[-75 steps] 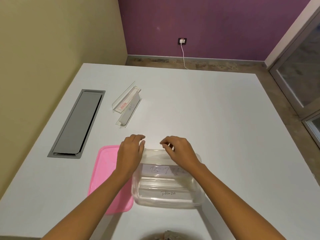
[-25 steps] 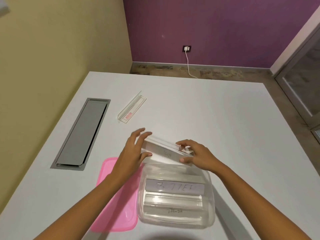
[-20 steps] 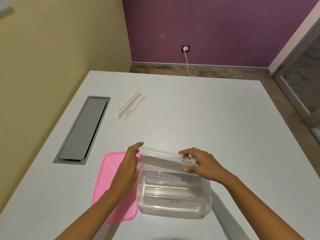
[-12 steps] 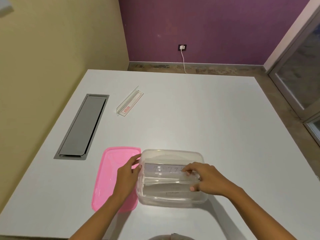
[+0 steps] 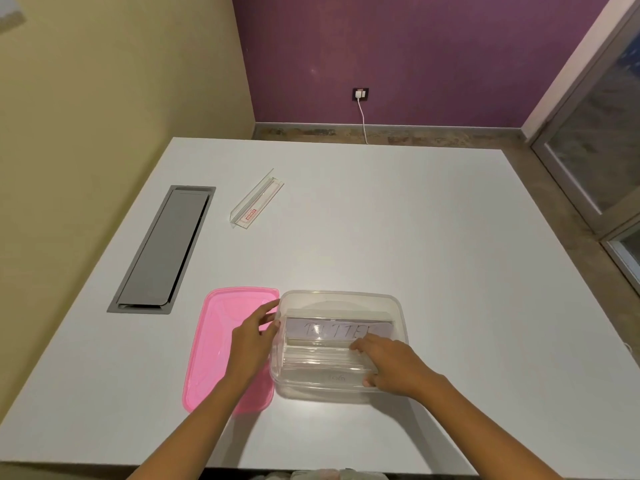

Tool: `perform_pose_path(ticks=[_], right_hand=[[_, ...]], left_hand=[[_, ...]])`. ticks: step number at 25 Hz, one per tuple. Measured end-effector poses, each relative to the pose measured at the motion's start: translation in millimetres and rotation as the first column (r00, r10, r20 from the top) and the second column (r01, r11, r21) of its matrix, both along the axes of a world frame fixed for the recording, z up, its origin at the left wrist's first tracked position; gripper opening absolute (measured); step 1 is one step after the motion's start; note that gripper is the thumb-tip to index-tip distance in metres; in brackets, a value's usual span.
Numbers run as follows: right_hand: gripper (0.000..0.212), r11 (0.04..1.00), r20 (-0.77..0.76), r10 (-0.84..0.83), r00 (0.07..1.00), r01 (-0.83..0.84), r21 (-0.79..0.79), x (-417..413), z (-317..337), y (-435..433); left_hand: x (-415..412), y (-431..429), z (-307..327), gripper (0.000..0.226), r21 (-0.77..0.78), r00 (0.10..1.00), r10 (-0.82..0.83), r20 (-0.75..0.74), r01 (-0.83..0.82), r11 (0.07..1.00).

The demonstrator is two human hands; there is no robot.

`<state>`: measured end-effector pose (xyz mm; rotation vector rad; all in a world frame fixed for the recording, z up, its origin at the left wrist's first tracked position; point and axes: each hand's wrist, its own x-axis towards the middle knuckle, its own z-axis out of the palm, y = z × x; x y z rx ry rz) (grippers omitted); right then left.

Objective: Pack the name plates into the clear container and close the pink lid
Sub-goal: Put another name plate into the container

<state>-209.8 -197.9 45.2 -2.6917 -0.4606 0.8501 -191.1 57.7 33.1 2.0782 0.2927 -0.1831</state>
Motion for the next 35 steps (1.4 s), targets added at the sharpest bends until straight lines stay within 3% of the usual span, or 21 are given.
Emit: perform_pose_path(ticks=[6,11,16,20,23,27,31,35], right_hand=[[0.058,1.000,-0.017,0.019,1.000,-0.019,-0.001,3,-5,9],[0.057,0.991,-0.015,0.084,0.996,-0.082,0.101,5,-9,31],[0.082,0.964,0.000,0.261,0.965,-0.260,0.046,4,-7,23],[0.087,0.955,-0.005,0.296,0.955,-0.295,0.038,5,-15,21],[0.086,0.967,-0.022,0.248,0.969,-0.246,0.071,5,-17,20],[0.058,0.973,0.064,0.159,0.985,-0.167,0.162,3,-10,20],[0.029,0.885,0.198,-0.161,0.967,0.052,0.464,15,14,28],[0.022,0.828,0.330,-0.348,0.877,0.122,0.547,52,24,38]], left_hand=[[-1,-3,1,0.037,0.008,1.000,0.014,-0.003,-0.014,1.000],[-1,-4,2,0.036,0.010,1.000,0.011,0.012,-0.012,1.000],[-2,-6,2,0.034,0.004,0.999,0.040,0.032,-0.041,0.999],[-3,-8,1,0.033,-0.018,0.997,0.068,0.036,-0.068,0.998],[-2,-6,0,0.033,-0.032,0.998,0.056,0.024,-0.056,0.998],[2,0,-4,0.035,-0.043,0.999,0.032,-0.022,-0.033,0.999],[10,6,-7,0.033,-0.074,0.996,-0.002,-0.088,-0.005,0.997],[30,9,-6,0.031,0.019,0.997,0.064,-0.045,-0.063,0.998]])
